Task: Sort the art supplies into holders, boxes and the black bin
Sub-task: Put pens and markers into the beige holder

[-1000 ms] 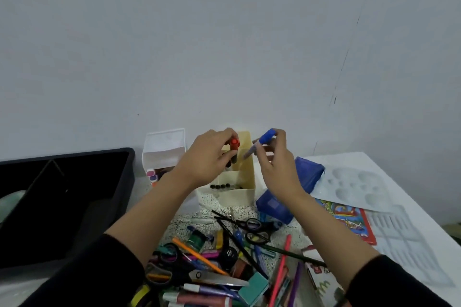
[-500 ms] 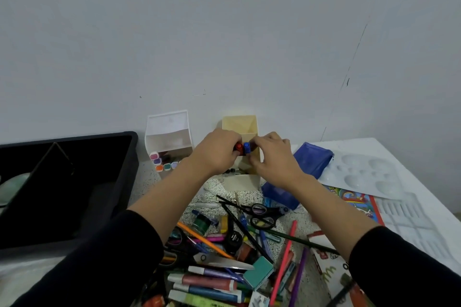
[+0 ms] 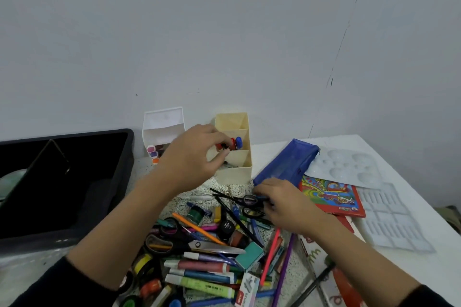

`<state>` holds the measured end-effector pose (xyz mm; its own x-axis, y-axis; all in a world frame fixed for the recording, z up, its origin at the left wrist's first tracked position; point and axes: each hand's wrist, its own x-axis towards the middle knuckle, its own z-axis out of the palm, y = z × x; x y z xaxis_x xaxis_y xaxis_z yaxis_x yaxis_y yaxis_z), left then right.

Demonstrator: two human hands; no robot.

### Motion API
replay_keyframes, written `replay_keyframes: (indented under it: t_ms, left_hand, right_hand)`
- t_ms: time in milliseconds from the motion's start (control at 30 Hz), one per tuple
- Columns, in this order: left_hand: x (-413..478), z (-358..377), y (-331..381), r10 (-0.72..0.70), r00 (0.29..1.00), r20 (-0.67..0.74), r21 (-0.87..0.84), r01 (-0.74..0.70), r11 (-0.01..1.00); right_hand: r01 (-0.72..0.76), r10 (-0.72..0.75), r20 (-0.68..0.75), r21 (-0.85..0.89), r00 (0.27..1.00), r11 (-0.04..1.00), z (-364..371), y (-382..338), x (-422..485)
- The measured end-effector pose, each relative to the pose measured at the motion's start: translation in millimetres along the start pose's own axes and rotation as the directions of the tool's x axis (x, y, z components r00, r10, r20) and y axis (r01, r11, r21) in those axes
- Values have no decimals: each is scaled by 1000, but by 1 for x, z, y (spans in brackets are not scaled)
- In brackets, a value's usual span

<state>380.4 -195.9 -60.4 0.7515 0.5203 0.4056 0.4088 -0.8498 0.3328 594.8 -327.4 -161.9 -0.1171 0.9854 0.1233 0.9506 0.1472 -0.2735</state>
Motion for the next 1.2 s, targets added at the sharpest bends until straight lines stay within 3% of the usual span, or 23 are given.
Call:
replay_keyframes:
  t_ms: [100, 300, 400, 600, 667, 800, 900, 1033, 1200]
  left_hand:
    - [-14, -19, 0, 14, 996, -85, 32, -12, 999]
    - [-35, -36, -17, -30, 993, -116, 41, 35, 999]
    - [-45, -35, -24, -32, 992, -122, 40, 37, 999]
    - [-58, -44, -34, -74, 970, -231, 60, 90, 994]
    - [-58, -51, -40, -91, 961, -262, 68, 112, 991]
    - [-60, -60, -51, -93, 962, -257, 63, 112, 992]
    - [-61, -60, -56, -117, 962, -247, 53, 134, 990]
    - [-58, -60, -62, -172, 954, -244, 10, 180, 984]
    - [-55, -60, -73, -187, 959, -213, 36, 199, 979]
  right_hand:
    - [-30, 63, 154, -206, 986, 978, 7, -5, -2]
    - [4, 24, 107, -254, 994, 967, 12, -6, 4]
    - [24, -16, 44, -182, 999, 983, 9, -10, 3]
    - [23, -29, 28, 195, 999, 981, -10, -35, 11]
    - [31, -43, 61, 187, 997, 982, -14, -39, 17]
    - [36, -31, 239, -14, 971, 999, -22, -48, 25]
    - [75, -54, 231, -81, 971, 994, -30, -55, 30]
    - [24, -37, 215, 62, 976, 998, -43, -62, 41]
    - [-11, -110, 399, 288, 910, 958, -65, -71, 48]
